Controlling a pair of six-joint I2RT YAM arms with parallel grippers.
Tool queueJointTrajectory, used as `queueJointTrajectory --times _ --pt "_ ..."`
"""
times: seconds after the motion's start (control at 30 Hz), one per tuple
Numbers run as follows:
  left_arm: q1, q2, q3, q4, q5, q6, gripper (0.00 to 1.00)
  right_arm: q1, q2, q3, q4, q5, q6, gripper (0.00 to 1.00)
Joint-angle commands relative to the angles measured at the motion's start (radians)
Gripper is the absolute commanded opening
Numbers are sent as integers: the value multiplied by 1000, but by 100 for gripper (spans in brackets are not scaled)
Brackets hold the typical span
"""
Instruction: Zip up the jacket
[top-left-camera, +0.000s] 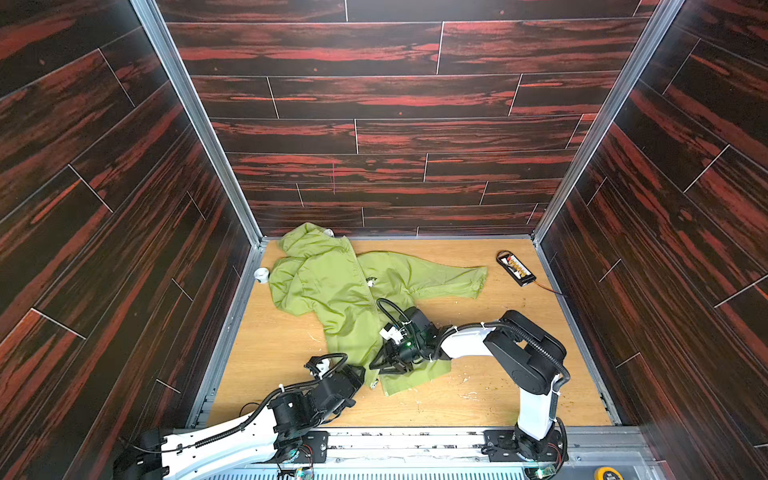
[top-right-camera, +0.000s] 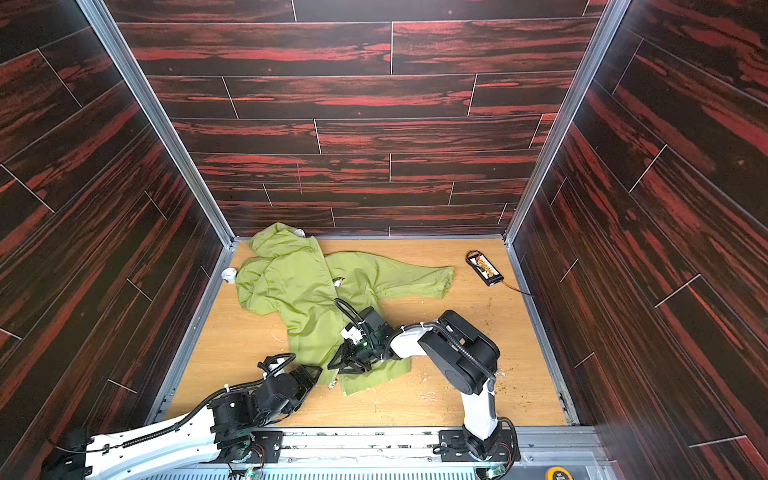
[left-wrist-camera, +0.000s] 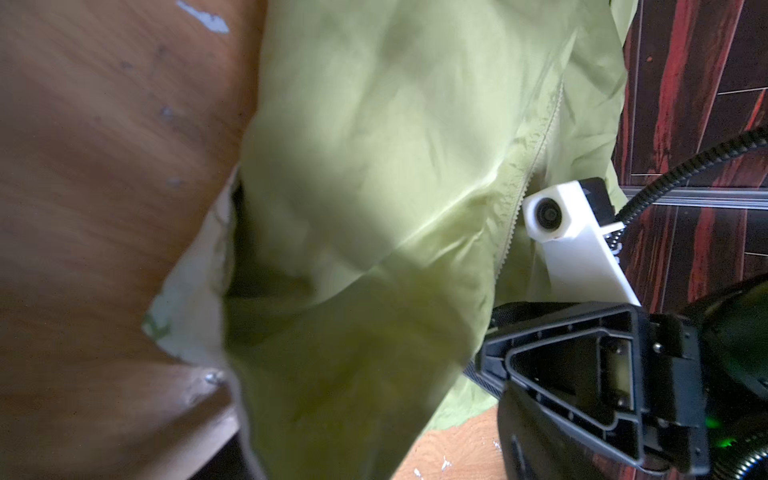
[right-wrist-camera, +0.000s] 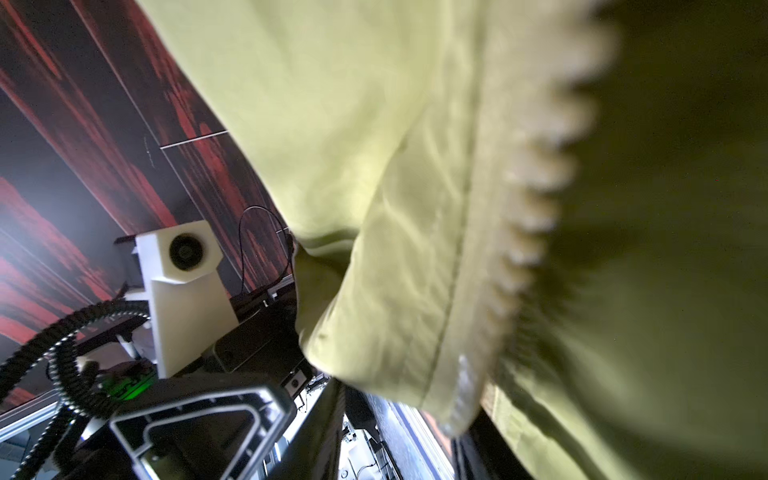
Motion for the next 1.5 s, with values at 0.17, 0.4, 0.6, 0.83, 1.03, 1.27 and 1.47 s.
queueJointTrajectory --times 0.17,0.4,0.6,0.83,1.03,1.27,1.47 --pt "-3 2 -15 122 -48 48 78 11 -28 37 25 -31 12 28" --pt "-2 -26 -18 171 -66 91 78 9 -71 112 -83 -40 -17 14" --pt "-3 -93 -1 149 -76 124 80 -11 -103 213 -261 -35 -74 8" --pt "-2 -200 24 114 -114 126 85 -80 -119 327 -412 -78 -71 0" --pt "-3 -178 41 254 -180 135 89 -116 -126 399 -446 -144 -23 0" --pt "-2 -17 89 468 -198 150 92 -130 -122 451 -444 -221 46 0" --pt "22 36 99 554 -197 169 92 -150 -169 441 -461 -267 83 0"
